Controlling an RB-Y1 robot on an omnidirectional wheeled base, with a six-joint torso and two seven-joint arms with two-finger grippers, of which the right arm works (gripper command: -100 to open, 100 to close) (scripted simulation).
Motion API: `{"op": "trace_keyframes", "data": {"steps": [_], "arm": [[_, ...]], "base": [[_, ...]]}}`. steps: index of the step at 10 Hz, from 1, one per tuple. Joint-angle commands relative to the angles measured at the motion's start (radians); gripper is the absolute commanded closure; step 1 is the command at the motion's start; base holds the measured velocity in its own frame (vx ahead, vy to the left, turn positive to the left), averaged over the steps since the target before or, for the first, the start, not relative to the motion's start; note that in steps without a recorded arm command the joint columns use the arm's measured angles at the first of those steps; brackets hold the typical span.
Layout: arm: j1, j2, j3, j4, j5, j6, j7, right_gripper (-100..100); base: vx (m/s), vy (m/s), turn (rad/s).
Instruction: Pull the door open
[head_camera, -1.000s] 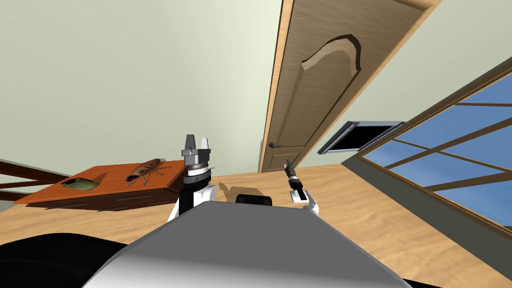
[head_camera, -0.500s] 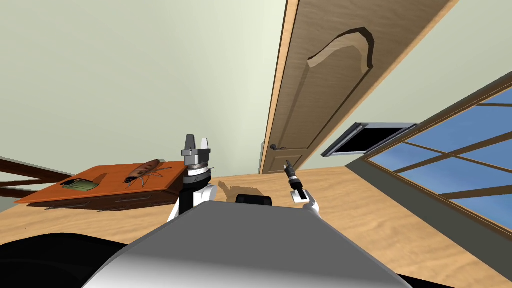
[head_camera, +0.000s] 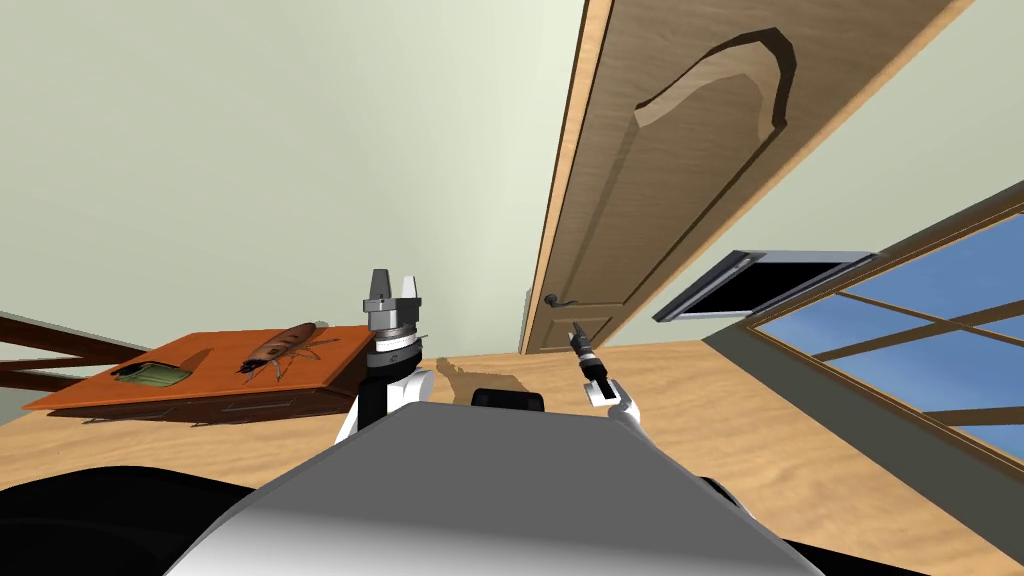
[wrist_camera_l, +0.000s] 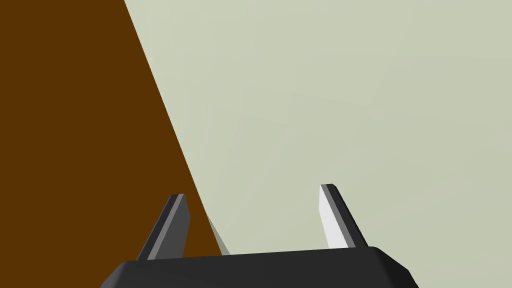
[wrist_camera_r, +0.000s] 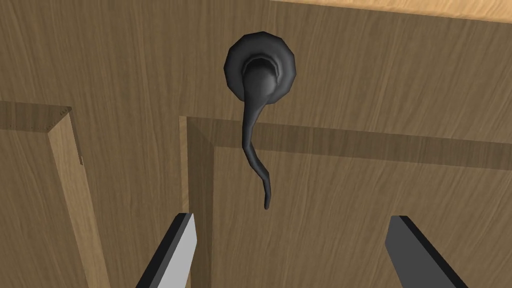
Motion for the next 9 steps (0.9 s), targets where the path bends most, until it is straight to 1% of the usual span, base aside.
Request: {"op": "trace_keyframes", "data": {"steps": [1, 3, 4, 5, 6, 7, 9], "arm": [[-0.015, -0.007, 0.002, 0.036, 0.007, -0.009, -0.011, -100], [-0.03, -0.016, 0.004, 0.07, 0.013, -0.018, -0.022, -100], [-0.024, -0.014, 0.004, 0.056, 0.011, -0.014, -0.019, -100], [-0.02, -0.032, -0.014, 0.082, -0.002, -0.032, -0.026, -100], [-0.019, -0.038, -0.021, 0.091, -0.007, -0.038, -0.028, -100], [-0.017, -0.045, -0.028, 0.1, -0.012, -0.045, -0.031, -100], [-0.009, -0.074, -0.058, 0.141, -0.034, -0.073, -0.041, -100]], "base": [[0.106, -0.008, 0.044], [0.126, -0.018, 0.037], [0.053, -0.007, 0.008], [0.128, 0.061, 0.209], [0.179, 0.081, 0.195], [0.144, 0.07, 0.099], [0.171, 0.073, 0.205]]}}
